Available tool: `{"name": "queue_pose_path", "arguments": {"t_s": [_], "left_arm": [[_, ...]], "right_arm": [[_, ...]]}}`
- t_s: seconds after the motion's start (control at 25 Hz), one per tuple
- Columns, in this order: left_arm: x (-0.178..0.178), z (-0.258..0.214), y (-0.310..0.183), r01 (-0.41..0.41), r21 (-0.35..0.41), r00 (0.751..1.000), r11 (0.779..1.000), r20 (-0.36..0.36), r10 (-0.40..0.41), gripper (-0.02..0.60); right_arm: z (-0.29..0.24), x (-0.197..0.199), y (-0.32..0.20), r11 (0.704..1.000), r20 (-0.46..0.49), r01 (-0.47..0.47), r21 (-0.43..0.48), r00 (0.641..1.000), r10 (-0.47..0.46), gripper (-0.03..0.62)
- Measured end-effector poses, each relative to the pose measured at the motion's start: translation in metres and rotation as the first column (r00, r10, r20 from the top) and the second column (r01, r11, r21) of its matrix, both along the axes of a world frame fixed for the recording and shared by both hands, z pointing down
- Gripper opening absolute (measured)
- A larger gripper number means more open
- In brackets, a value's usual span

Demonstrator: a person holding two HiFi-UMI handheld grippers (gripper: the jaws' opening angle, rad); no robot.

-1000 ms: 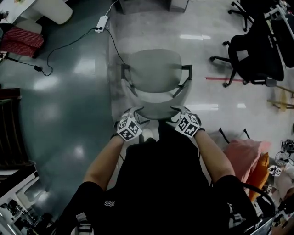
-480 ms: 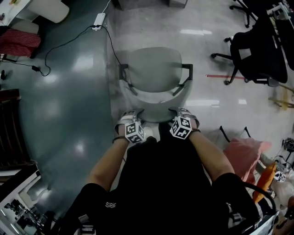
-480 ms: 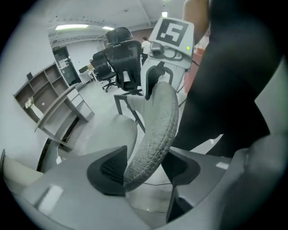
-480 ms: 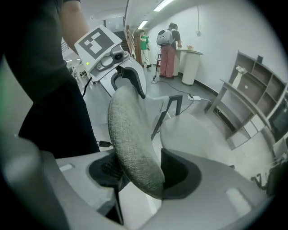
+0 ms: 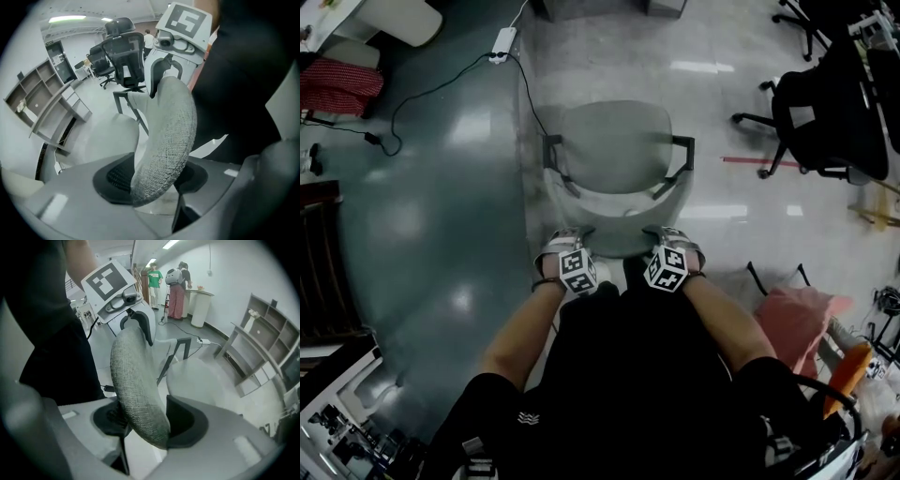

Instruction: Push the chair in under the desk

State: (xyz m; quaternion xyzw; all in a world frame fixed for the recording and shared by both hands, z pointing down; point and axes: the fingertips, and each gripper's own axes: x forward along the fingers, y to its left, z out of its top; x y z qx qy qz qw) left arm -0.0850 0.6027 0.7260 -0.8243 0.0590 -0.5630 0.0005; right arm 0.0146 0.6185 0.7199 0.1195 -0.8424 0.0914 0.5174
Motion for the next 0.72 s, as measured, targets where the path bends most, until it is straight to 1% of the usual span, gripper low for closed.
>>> {"name": "queue_pose_path", "arguments": {"t_s": [0.24,0.72], "left_arm": [[0.004,-0.004,-0.013,0.012,0.016,1.000,1.000,0.007,-0.012,0.224],[0.018,-0.004,-0.048,0.062,-0.012,0.997,0.998,0.043,-0.061,0.222]], "right_arm": [[-0.004,0.005,-0.012,1.000,-0.001,-0.005,0.010,1.000,0.005,0.213],[-0.007,0.021,-0.049,1.000,0.002,0.031,0.005,1.000,-0.031,0.199]]}}
